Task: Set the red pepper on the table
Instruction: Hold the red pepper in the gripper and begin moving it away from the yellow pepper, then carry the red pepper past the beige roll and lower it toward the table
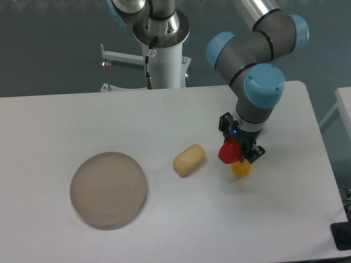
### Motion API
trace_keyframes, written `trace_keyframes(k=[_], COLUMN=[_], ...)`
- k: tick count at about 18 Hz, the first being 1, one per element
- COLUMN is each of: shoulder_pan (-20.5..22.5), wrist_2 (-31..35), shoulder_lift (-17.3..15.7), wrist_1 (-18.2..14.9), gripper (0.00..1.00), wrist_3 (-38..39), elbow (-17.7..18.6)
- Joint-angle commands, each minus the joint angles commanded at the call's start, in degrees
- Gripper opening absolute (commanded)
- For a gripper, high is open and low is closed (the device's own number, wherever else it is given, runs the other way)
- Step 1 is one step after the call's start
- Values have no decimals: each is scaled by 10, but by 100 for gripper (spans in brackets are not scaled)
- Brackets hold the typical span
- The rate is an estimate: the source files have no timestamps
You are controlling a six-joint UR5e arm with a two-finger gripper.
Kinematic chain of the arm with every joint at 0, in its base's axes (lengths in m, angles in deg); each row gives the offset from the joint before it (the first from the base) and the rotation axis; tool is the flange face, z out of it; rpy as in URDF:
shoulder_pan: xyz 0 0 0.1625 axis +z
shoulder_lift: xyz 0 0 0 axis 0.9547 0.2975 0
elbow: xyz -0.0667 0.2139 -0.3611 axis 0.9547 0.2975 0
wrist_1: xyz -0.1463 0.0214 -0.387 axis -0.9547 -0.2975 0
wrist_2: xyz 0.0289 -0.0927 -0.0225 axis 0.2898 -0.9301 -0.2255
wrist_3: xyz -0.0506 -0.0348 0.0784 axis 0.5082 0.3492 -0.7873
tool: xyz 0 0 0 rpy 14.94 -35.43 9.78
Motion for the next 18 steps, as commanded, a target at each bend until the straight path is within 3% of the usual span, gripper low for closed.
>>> trace_keyframes(k=[6,10,12,16,18], shoulder_pan=[-2,-25,-39,-69,-75], wrist_2=[-10,-11,-16,-13,-11], shoulder_lift=[11,53,77,124,129], wrist_1=[1,3,29,126,134], gripper=[31,31,31,31,31], wrist_3=[1,52,72,147,146], elbow=[-10,-54,-68,-69,-63])
